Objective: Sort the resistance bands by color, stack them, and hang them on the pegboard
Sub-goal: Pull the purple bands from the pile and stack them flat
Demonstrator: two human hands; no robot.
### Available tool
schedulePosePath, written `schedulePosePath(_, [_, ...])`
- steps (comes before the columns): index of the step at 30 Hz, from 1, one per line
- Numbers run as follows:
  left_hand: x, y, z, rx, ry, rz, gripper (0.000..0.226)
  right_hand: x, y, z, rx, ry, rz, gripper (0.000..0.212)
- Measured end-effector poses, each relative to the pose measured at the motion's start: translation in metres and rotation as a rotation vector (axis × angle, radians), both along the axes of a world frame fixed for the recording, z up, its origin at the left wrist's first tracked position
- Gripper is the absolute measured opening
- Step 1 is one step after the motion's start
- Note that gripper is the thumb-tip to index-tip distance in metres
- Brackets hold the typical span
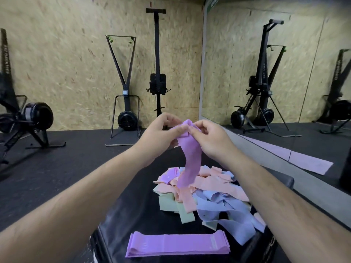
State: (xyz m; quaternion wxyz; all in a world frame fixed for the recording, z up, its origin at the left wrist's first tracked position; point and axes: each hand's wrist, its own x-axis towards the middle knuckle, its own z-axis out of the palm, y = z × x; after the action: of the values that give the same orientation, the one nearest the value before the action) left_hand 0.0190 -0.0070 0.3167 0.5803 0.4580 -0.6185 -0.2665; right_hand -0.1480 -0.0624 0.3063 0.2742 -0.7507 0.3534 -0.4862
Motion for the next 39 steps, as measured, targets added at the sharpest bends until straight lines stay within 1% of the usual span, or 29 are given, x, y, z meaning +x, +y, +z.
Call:
schedulePosePath(1, [0.003, 0.003, -0.001, 0.021, -0.029, -0.036, 0.037, 0.000, 0.001, 0.000, 0.009, 0.002, -0.012, 0.020])
schedulePosePath(3, [0.007, 0.006, -0.001, 0.026, -0.166, -0.039, 0.052, 0.000, 0.002, 0.001, 0.028, -0.001, -0.012, 0.023])
schedulePosePath(4, [0.007, 0.006, -0.002, 0.010, -0.225, -0.007, 0.051, 0.001, 0.003, 0.002, 0.034, -0.001, -0.004, 0.024])
schedulePosePath(5, [0.007, 0.007, -0.001, -0.015, -0.250, 0.034, 0.043, 0.001, 0.005, 0.002, 0.039, 0.003, 0.002, 0.026])
schedulePosePath(7, [0.004, 0.009, 0.003, -0.052, -0.206, 0.105, 0.021, 0.003, 0.008, 0.003, 0.044, 0.037, 0.000, 0.030])
schedulePosePath(8, [0.004, 0.010, 0.006, -0.058, -0.187, 0.135, 0.015, 0.003, 0.009, 0.003, 0.052, 0.063, -0.004, 0.031])
schedulePosePath(9, [0.005, 0.010, 0.009, -0.061, -0.192, 0.166, 0.014, 0.003, 0.010, 0.003, 0.066, 0.088, -0.005, 0.030])
schedulePosePath(11, [0.006, 0.013, 0.013, -0.043, -0.208, 0.193, 0.018, 0.002, 0.010, 0.003, 0.099, 0.130, -0.003, 0.021])
schedulePosePath(12, [0.006, 0.015, 0.015, -0.020, -0.198, 0.163, 0.021, 0.001, 0.010, 0.003, 0.110, 0.144, 0.000, 0.018])
schedulePosePath(14, [0.008, 0.018, 0.013, 0.030, -0.221, 0.057, 0.032, 0.000, 0.011, 0.004, 0.117, 0.146, -0.001, 0.018])
schedulePosePath(15, [0.008, 0.020, 0.012, 0.049, -0.274, 0.011, 0.041, 0.000, 0.012, 0.004, 0.117, 0.135, -0.005, 0.020])
schedulePosePath(16, [0.008, 0.021, 0.009, 0.059, -0.336, -0.017, 0.052, 0.001, 0.012, 0.004, 0.109, 0.120, -0.013, 0.025])
schedulePosePath(18, [0.008, 0.023, 0.004, 0.029, -0.440, -0.029, 0.071, 0.003, 0.012, 0.003, 0.081, 0.092, -0.032, 0.036])
schedulePosePath(19, [0.007, 0.024, 0.003, -0.003, -0.467, -0.032, 0.076, 0.004, 0.012, 0.003, 0.074, 0.075, -0.032, 0.036])
schedulePosePath(20, [0.006, 0.025, 0.002, -0.044, -0.483, -0.032, 0.075, 0.004, 0.012, 0.002, 0.069, 0.057, -0.024, 0.036])
schedulePosePath(21, [0.004, 0.024, 0.001, -0.086, -0.495, -0.011, 0.066, 0.004, 0.011, 0.002, 0.067, 0.043, -0.017, 0.036])
schedulePosePath(24, [0.003, 0.022, 0.003, -0.167, -0.499, 0.142, 0.020, 0.001, 0.012, 0.002, 0.071, 0.023, 0.013, 0.041])
schedulePosePath(25, [0.004, 0.020, 0.005, -0.163, -0.479, 0.174, 0.011, 0.000, 0.012, 0.002, 0.070, 0.029, 0.013, 0.041])
schedulePosePath(26, [0.004, 0.019, 0.007, -0.150, -0.462, 0.195, 0.010, -0.001, 0.011, 0.001, 0.066, 0.035, 0.013, 0.040])
schedulePosePath(28, [0.006, 0.016, 0.010, -0.115, -0.448, 0.237, 0.019, -0.003, 0.008, 0.000, 0.066, 0.035, 0.015, 0.037])
schedulePosePath(30, [0.007, 0.013, 0.013, -0.075, -0.412, 0.250, 0.023, -0.007, 0.008, -0.001, 0.083, 0.015, 0.077, 0.032])
schedulePosePath(33, [0.007, 0.012, 0.014, -0.015, -0.288, 0.151, 0.018, -0.010, 0.011, -0.003, 0.125, 0.020, 0.213, 0.029])
schedulePosePath(35, [0.004, 0.013, 0.014, -0.012, -0.317, 0.121, 0.017, -0.008, 0.014, -0.003, 0.114, 0.029, 0.246, 0.024])
schedulePosePath(37, [0.003, 0.012, 0.011, -0.024, -0.360, 0.154, 0.020, -0.005, 0.016, -0.003, 0.094, 0.039, 0.238, 0.023])
schedulePosePath(39, [0.004, 0.011, 0.009, -0.022, -0.333, 0.180, 0.022, -0.004, 0.018, -0.004, 0.120, 0.054, 0.239, 0.024])
